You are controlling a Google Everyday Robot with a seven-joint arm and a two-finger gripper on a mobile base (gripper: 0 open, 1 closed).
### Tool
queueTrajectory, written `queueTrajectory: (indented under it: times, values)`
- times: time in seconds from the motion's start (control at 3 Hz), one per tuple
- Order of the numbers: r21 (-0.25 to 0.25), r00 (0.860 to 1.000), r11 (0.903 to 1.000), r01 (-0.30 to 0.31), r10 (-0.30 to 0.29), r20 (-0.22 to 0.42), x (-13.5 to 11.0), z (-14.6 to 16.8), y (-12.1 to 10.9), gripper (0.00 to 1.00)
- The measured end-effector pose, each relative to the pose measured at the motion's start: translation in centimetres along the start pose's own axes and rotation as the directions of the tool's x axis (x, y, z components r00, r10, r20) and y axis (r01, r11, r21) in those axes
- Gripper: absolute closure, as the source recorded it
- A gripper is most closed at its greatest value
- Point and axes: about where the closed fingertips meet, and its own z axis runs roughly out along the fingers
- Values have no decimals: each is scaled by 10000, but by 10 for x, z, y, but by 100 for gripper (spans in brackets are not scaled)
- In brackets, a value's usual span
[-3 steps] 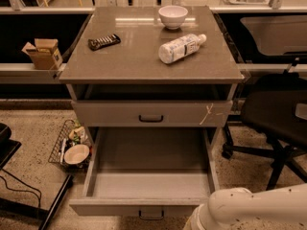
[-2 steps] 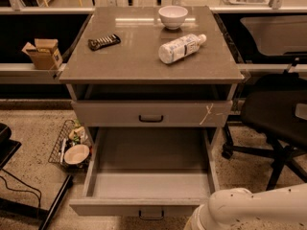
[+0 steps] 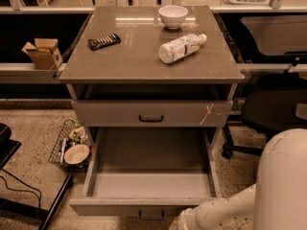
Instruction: Close middle drawer
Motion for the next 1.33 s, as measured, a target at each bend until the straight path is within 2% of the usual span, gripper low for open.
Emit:
queueTrajectory:
  times: [0.33,0.67,1.0,1.33]
  values:
    - [951,9976,9954,147,-209,655,1,24,-29,100]
    - [1717,9919,9851,42,-260,1247,-2,41,-59,100]
    - [2199,9880,9755,73,-410,1490,-10,40,-80,100]
    - [2990,9828,9538,304,-831,1652,-31,17,-122,100]
